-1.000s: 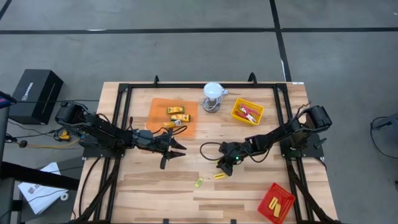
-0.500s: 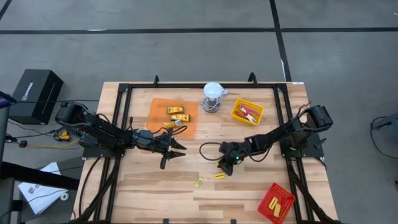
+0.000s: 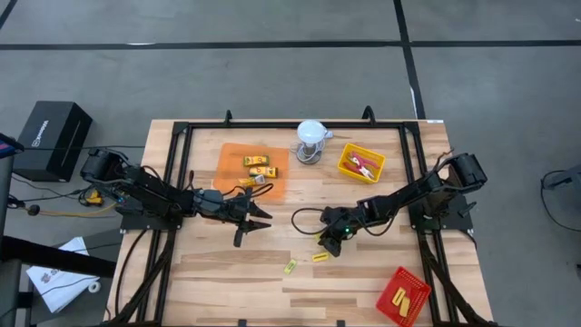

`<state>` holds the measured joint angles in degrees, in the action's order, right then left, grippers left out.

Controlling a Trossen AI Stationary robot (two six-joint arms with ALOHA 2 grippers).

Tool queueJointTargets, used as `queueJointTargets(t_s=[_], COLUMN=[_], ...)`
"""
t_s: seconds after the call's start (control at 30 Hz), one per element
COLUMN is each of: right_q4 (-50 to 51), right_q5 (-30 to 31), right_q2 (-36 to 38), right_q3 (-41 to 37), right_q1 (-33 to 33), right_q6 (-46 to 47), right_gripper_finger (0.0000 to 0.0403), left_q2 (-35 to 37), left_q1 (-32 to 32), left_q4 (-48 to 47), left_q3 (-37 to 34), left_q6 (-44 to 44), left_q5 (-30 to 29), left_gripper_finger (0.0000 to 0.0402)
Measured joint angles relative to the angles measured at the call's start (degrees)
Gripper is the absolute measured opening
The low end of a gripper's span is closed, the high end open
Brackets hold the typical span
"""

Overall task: Pick & Place School Supplies
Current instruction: Put the yellow eraser into the red bin

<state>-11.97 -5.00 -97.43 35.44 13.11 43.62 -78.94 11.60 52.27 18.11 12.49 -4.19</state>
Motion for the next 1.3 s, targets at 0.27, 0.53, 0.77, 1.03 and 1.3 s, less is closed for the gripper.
queueJointTargets(t_s=[0.27,0.53,0.77,1.03,1.3], right_q4=[0.0,0.0,-1.5,-13.6,-13.8], right_q5=[-1.2,-1.8,-1.0,-1.1,-0.7], right_q2=[0.0,0.0,-0.1,-0.1,-0.1], right_q3=[0.0,-0.1,-2.2,-8.4,-8.7], right_q1=[-0.8,-1.8,-2.1,-3.2,-4.2], right_q6=[-0.7,-1.6,-1.5,2.3,1.2], right_gripper_finger=[0.0145,0.0145,0.0147,0.0148,0.0112], left_q2=[0.0,0.0,0.0,0.0,0.0], left_q1=[0.0,0.0,0.0,0.0,0.0], left_q4=[0.0,0.0,0.0,0.1,0.2], left_q3=[0.0,0.0,0.0,0.0,0.0], left_q6=[0.2,0.3,0.3,0.3,0.2], left_q5=[1.1,1.5,1.5,1.6,1.6], left_gripper_finger=[0.0117,0.0117,0.0117,0.0117,0.0117])
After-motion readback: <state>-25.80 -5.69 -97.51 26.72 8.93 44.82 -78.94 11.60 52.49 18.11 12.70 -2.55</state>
